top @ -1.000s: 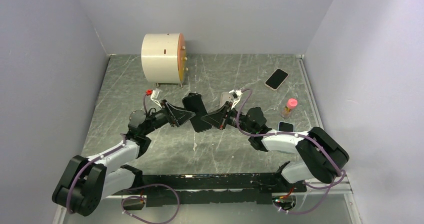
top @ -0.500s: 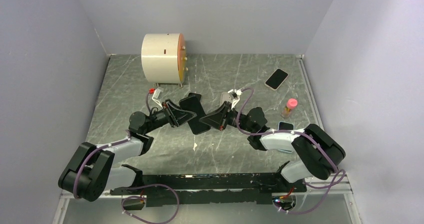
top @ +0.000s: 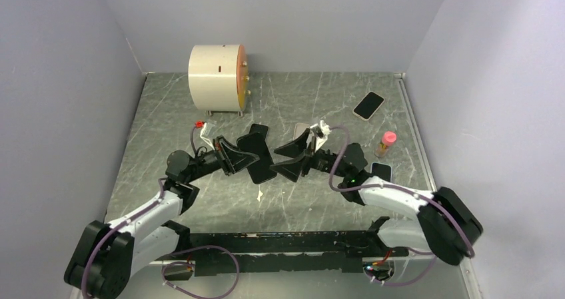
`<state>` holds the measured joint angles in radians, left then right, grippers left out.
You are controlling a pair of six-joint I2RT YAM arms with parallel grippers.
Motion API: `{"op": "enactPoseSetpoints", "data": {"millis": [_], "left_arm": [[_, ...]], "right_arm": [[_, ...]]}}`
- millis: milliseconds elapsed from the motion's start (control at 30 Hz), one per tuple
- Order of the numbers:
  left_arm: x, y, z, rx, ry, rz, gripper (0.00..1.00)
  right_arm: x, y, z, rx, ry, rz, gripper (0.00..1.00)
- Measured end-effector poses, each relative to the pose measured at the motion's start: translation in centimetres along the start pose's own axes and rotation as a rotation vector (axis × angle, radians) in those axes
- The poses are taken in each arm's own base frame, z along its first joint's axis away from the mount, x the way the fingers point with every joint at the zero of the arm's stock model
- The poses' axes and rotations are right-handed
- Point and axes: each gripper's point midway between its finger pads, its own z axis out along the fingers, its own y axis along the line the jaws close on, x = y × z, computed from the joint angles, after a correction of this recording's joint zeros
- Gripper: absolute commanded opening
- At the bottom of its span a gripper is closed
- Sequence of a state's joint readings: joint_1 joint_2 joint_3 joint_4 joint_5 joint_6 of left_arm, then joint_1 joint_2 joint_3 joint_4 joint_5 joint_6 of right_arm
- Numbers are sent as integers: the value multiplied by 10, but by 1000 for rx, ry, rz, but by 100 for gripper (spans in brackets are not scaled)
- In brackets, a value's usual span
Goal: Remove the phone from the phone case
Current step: Pick up the phone at the center of the board, then remove the phone case from the phone.
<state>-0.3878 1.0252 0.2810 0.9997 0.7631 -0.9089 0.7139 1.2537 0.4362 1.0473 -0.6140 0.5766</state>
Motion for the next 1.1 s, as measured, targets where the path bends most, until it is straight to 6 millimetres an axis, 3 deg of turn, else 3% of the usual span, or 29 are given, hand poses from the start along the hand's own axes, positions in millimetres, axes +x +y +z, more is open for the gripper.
{"op": "enactPoseSetpoints", "data": {"millis": [167,333,533,800,1100], "left_arm": [[1,-3,-2,-7,22,31,3],[1,-6,-1,8,37,36,3],[6,-4,2,29,72,28,3],[2,-16,4,102,81,76,3],[1,-26,4,150,94,95,3]], "right_arm": [[-15,20,-14,-43,12,-234,76],[1,18,-24,-51,112,-355,75],[23,7,-31,-51,245,-409,71],[46,5,-31,-123,344,-394,57],[50,10,-26,-189,368,-367,46]]}}
